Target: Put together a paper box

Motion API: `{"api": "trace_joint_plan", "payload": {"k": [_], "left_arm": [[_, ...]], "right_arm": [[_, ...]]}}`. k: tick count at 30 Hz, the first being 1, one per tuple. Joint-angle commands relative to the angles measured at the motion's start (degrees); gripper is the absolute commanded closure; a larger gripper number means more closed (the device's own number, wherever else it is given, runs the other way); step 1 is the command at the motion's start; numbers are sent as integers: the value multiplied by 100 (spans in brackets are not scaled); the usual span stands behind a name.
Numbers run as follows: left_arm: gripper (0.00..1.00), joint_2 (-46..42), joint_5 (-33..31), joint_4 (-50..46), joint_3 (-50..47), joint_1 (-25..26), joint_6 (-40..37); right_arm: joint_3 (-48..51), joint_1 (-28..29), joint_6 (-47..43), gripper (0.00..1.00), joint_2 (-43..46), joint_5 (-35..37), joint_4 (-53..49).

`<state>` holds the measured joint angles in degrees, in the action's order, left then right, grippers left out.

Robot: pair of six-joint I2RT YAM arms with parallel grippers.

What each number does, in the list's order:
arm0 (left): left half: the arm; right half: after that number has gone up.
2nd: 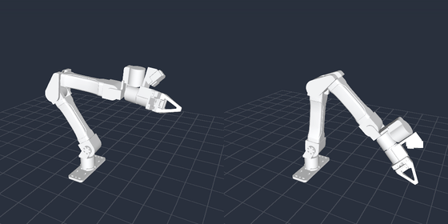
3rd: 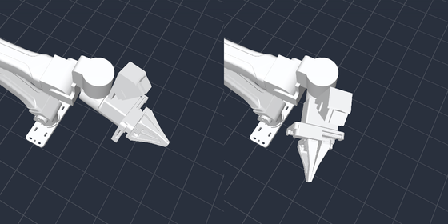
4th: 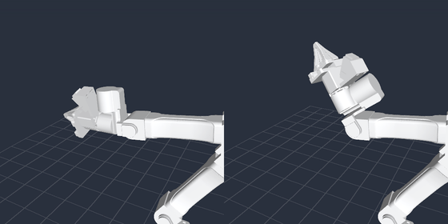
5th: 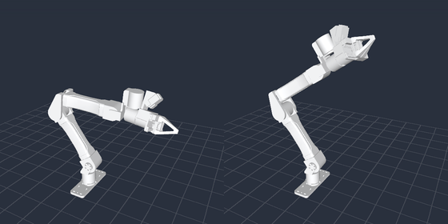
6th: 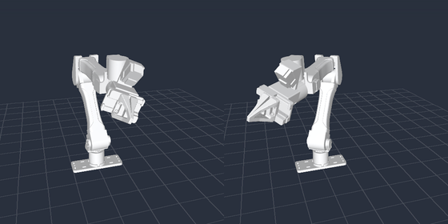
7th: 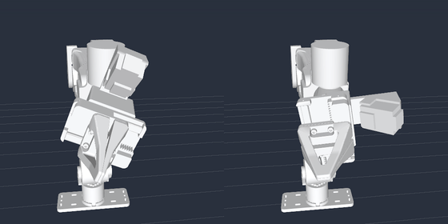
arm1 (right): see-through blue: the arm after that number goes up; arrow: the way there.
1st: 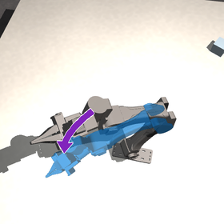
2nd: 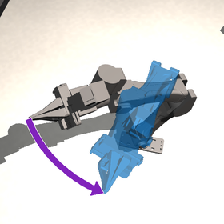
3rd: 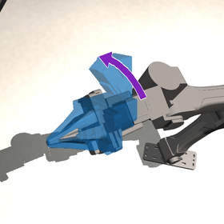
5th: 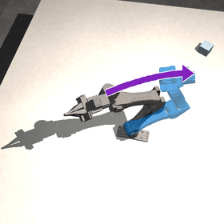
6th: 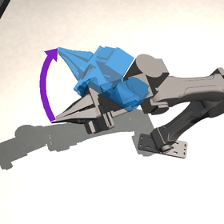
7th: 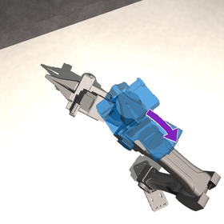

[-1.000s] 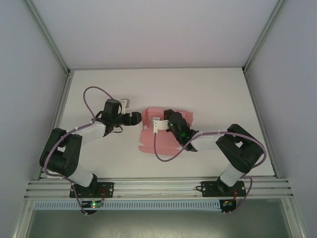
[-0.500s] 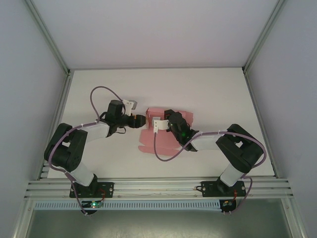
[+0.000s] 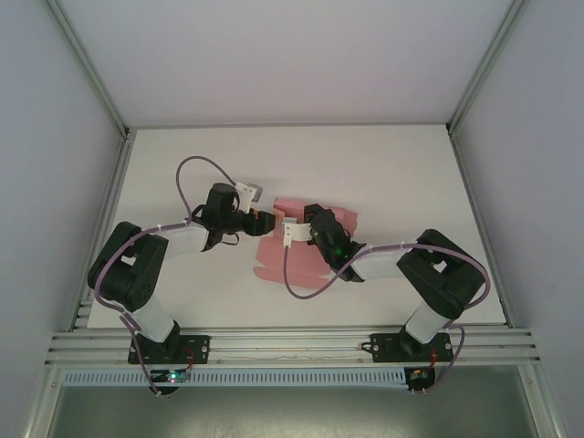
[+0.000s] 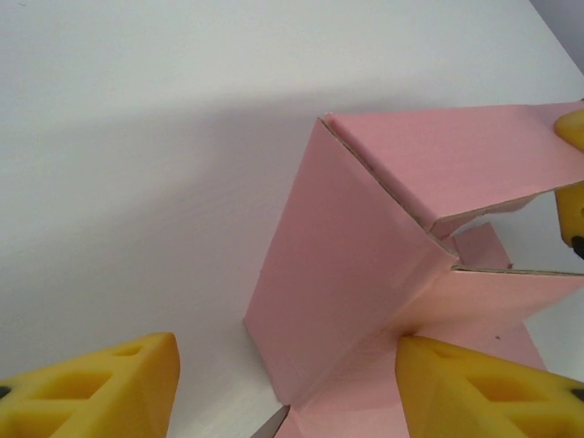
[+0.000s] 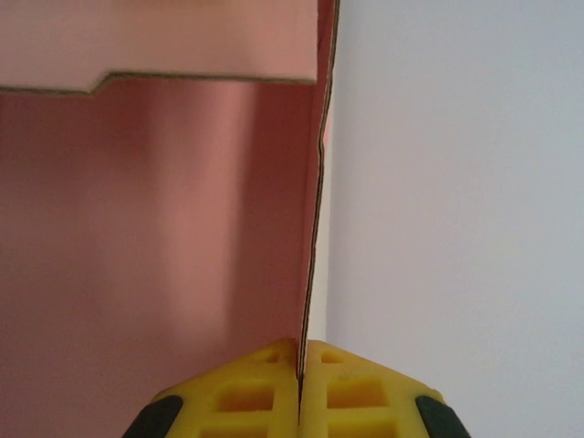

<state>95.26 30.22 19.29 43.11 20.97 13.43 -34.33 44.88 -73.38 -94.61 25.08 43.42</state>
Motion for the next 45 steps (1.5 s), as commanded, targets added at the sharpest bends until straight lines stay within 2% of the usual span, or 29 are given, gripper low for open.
{"api": "trace_joint_plan", "payload": {"k": [1,6,14,17,27,34,38,45], "left_arm": [[39,-25,-204,541,-193,252,-72],[40,-70,-887,721,-406,564,-222],[40,-397,-969,1630,-1074,625,-154],[46,-392,-1179,1614,-1077,632,-201],[49,-334,-908,2259,-1217,662,-299],[59,-280,-971,2496,-1243,740,-314],[60,-273,-1045,2600,-1209,810,-364],[74,-128,-1496,2527,-1059,948,-382]], "right_arm": [[275,225,-1,100,23,0,-186],[498,389,66,100,134,66,35],[809,662,113,100,197,478,138],[802,706,199,100,145,537,124],[793,853,290,100,11,660,-53],[777,931,298,100,21,753,-123],[765,981,314,100,54,755,-136],[754,1011,383,100,140,761,-254]]}}
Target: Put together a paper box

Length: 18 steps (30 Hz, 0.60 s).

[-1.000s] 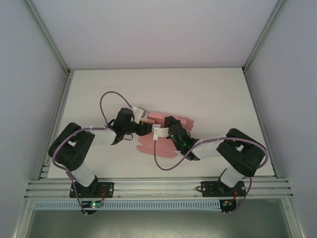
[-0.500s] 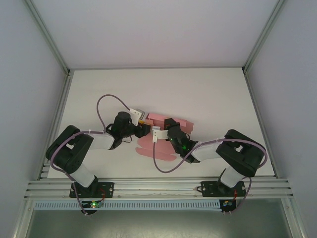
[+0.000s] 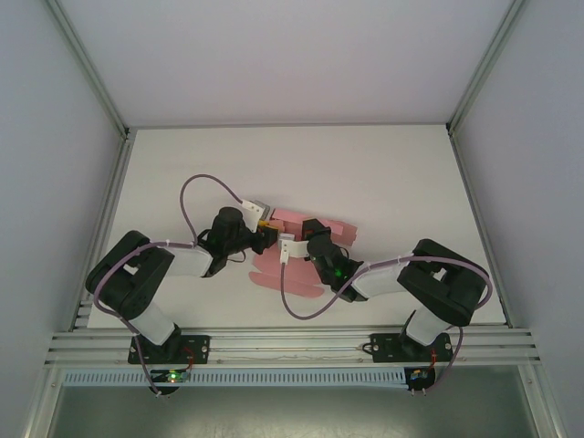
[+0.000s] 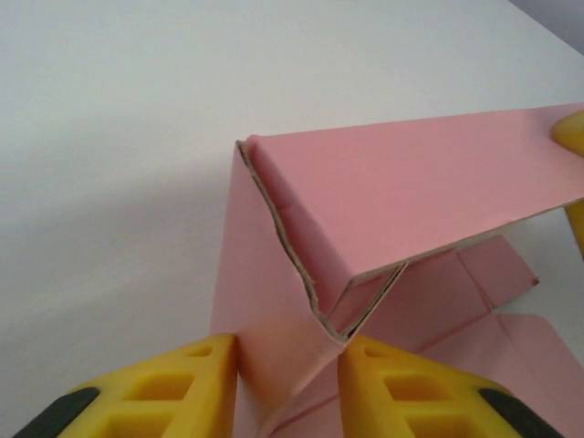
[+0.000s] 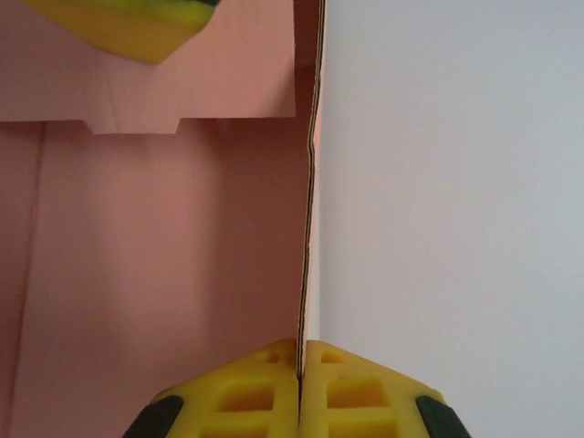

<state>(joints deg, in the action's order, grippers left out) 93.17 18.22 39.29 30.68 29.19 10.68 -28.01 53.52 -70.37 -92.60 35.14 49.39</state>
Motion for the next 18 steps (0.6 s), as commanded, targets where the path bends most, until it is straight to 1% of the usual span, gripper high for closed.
{"api": "trace_joint_plan", "payload": {"k": [1,4,9,11,14,16,18], "left_arm": [[75,95,-387,505,185,141,-110],[78,154,-721,466,213,218,-92],[89,325,-1699,705,188,486,-100],[89,446,-1993,889,174,608,-174],[89,629,-2643,773,328,779,-225],[95,734,-3108,686,409,871,-229],[97,795,-3350,657,398,890,-126]], "right_arm": [[124,154,93,100,-52,-245,-860],[131,151,129,100,-9,-278,-868],[116,155,223,100,63,-349,-987],[107,155,247,100,83,-354,-1031],[77,156,311,100,113,-317,-1206],[85,149,353,100,167,-232,-1250],[97,130,392,100,248,-201,-1344]]}}
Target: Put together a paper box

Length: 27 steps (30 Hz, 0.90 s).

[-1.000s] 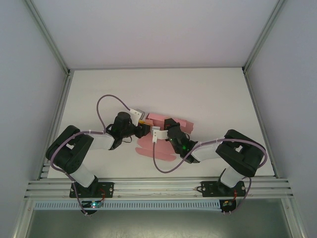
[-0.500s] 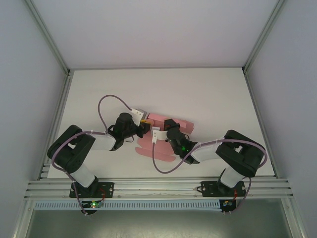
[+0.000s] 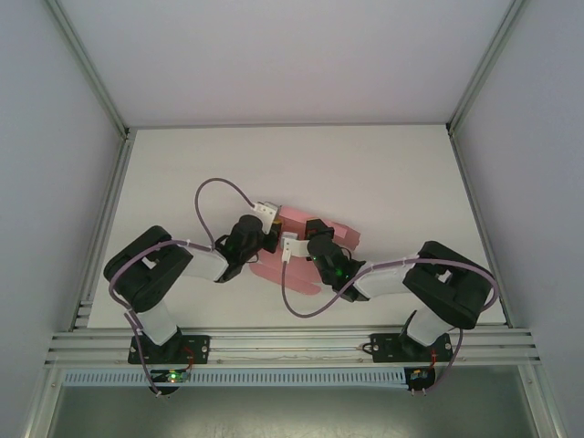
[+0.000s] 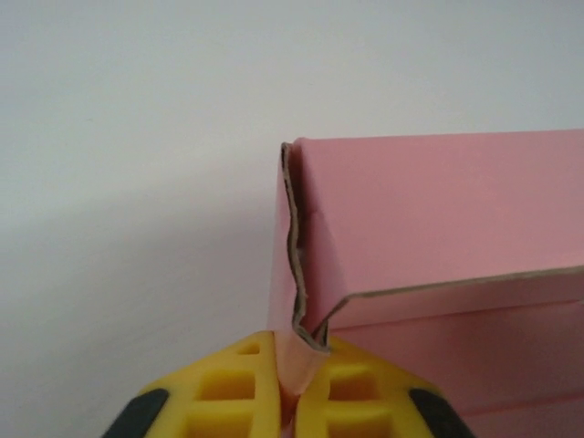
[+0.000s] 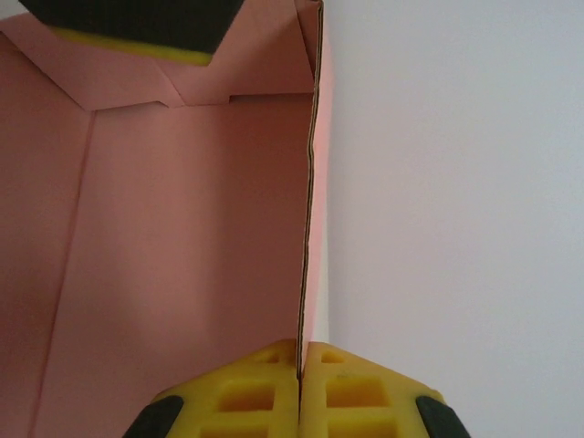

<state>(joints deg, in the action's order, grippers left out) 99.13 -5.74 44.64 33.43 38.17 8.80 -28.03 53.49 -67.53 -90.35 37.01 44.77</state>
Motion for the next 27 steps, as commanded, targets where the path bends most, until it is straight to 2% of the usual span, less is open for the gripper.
{"api": "trace_joint_plan", "payload": {"k": [1,3,8,12,15,21,24,27], "left_arm": [[99,230,-1123,167,83,-5,133],[100,287,-1424,174,17,-2,216],[100,302,-2565,-505,107,18,476],[100,230,-3052,-897,104,62,746],[100,344,-3798,-1276,295,173,850],[100,468,-4600,-2045,539,256,1506],[100,525,-4621,-2449,675,315,1740],[100,680,-5116,-3058,950,387,2051]], "right_arm": [[102,116,186,100,82,-393,-929],[91,60,328,100,220,-453,-1120],[66,-75,586,100,593,-500,-1588],[30,-194,788,100,769,-509,-1879],[9,-247,902,100,817,-532,-2007],[-86,-356,1068,100,772,-550,-2157],[-129,-409,1155,100,806,-630,-2253],[-145,-426,1214,100,831,-648,-2315]]}}
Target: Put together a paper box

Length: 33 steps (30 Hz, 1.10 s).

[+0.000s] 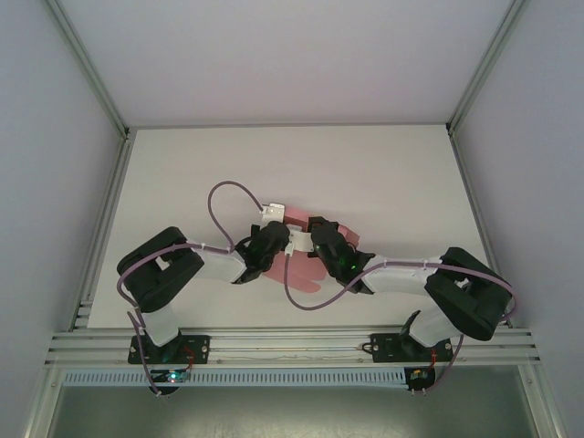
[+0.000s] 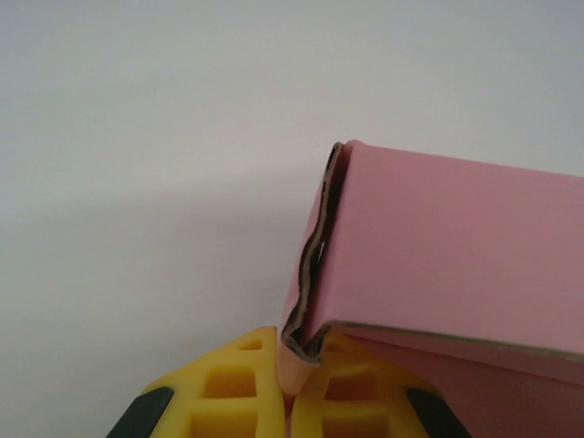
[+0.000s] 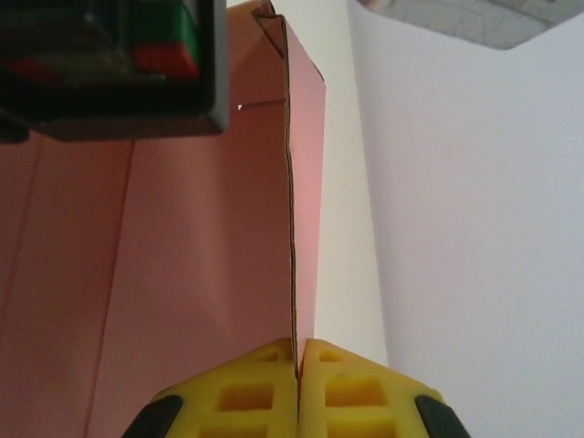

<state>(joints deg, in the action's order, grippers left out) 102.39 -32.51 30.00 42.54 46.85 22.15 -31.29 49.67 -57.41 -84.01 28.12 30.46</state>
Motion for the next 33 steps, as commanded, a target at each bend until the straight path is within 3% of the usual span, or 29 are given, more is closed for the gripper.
{"api": "trace_joint_plan", "payload": {"k": [1,9,15,22,23,25,28,30,31,33], "left_arm": [[100,406,-2511,-1644,76,-485,724],[100,436,-2038,-1721,202,-471,651],[100,141,-584,-379,-356,-472,137],[100,-70,29,243,-501,-466,-209],[100,-137,94,402,-581,-466,-282],[100,-280,133,548,-663,-467,-338],[100,-505,285,570,-716,-467,-322],[100,-645,510,780,-820,-471,-300],[100,-706,603,917,-888,-484,-331],[100,-837,632,1037,-979,-475,-317]], "right_arm": [[169,-45,212,100,203,255,-906],[143,-47,201,100,79,146,-901],[202,-63,265,100,-9,97,-646],[149,-28,266,94,-78,107,-383],[79,3,315,88,2,71,-398],[15,13,389,66,214,-158,-403],[-48,-14,507,54,629,-599,-418],[-79,-38,532,33,907,-847,-547],[-84,-29,581,5,1053,-872,-537],[-60,-31,672,2,1358,-980,-592]]}}
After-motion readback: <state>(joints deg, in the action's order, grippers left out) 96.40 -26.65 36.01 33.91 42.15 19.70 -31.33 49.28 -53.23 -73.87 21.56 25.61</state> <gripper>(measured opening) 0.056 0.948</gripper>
